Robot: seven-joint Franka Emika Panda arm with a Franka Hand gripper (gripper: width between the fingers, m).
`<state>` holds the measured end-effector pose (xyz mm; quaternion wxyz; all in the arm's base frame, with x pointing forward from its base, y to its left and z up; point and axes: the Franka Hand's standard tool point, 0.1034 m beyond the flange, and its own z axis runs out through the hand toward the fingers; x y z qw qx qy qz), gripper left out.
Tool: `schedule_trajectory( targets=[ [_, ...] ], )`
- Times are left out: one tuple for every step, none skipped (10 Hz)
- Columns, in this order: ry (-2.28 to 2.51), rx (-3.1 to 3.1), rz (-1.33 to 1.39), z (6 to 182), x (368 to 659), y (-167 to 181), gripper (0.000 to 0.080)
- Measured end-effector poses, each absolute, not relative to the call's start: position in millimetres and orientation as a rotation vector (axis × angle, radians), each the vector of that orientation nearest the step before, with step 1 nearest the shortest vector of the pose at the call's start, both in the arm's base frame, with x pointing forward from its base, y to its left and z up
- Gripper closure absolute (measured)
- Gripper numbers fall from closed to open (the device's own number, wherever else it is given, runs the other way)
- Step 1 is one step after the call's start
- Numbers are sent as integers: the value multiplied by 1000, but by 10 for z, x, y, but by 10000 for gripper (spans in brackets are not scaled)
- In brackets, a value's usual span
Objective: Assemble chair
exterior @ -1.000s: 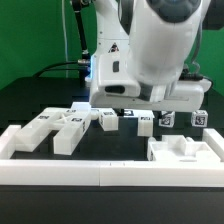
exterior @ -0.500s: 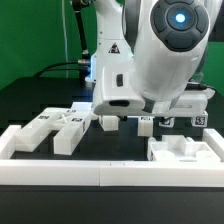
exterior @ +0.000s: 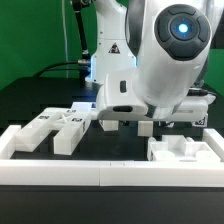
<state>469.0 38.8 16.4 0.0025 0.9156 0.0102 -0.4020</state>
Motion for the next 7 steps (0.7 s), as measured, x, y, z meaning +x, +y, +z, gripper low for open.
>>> schedule_trajectory(
  targets=[
    [38,2874,-1251,135,4668,411,151],
    [42,2872,-1251,113,4643,423,151],
    [43,2873,-1249,109,4644,425,151],
    [44,2873,-1249,107,4644,422,151],
    [43,2872,-1251,99,4640,420,276],
    [43,2872,-1252,93,4638,420,415],
    [44,2872,-1252,91,4636,421,511]
  ],
)
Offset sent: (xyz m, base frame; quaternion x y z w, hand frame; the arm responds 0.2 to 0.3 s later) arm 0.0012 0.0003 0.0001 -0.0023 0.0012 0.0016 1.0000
